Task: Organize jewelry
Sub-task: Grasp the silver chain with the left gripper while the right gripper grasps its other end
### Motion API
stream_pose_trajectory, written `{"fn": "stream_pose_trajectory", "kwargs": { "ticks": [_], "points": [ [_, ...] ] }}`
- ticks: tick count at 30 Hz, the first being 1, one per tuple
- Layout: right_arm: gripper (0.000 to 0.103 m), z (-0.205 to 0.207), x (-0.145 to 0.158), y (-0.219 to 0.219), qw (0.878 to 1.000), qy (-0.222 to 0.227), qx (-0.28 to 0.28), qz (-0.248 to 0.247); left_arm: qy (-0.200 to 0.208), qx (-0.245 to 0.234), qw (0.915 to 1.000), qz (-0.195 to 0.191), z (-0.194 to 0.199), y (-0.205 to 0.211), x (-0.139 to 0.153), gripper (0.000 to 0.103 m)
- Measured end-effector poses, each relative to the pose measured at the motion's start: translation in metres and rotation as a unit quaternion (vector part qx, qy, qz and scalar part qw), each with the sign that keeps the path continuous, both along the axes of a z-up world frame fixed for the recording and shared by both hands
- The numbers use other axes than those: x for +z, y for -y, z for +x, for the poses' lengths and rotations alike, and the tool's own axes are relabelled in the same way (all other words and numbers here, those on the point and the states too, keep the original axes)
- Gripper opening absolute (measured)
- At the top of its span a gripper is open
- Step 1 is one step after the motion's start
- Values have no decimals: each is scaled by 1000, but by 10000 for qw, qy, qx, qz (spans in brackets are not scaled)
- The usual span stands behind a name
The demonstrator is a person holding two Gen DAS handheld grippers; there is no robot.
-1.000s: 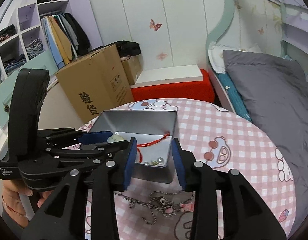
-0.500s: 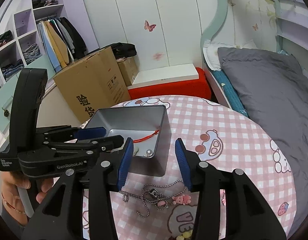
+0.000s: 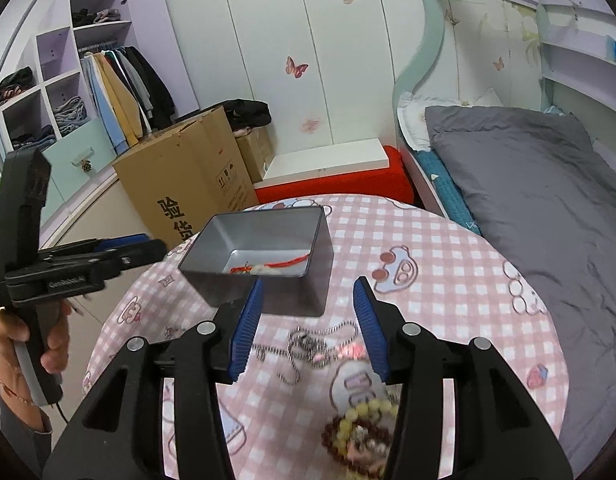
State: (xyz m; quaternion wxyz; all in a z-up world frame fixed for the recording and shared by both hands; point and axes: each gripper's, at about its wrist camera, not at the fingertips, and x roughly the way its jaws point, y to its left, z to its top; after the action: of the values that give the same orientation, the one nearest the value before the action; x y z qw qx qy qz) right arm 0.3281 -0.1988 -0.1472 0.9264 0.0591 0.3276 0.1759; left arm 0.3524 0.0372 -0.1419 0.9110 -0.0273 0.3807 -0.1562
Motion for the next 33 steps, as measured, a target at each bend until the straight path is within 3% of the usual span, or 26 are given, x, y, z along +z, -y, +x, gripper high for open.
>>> {"fn": "stream_pose_trajectory", "kwargs": {
  "ticks": [7, 19, 28, 31, 33],
  "points": [
    [47, -26, -11, 5, 9999, -77, -82, -82, -147, 147, 9996, 178, -28, -18, -25, 60],
    [47, -39, -45, 6, 9985, -457, -134, -260, -725, 43, 9953, 634, -27, -8, -88, 64],
    [48, -28, -51, -4, 9979, -482, 16, -438, -552, 73, 9940, 939, -18, -4, -96, 67],
    [48, -22, -54, -11, 9972, -496, 131, -540, -452, 19, 9933, 1060, -19, 0, -98, 63],
    [48, -16, -57, -19, 9965, -506, 222, -634, -419, -45, 9942, 987, -19, 1, -96, 46]
  ]
}}
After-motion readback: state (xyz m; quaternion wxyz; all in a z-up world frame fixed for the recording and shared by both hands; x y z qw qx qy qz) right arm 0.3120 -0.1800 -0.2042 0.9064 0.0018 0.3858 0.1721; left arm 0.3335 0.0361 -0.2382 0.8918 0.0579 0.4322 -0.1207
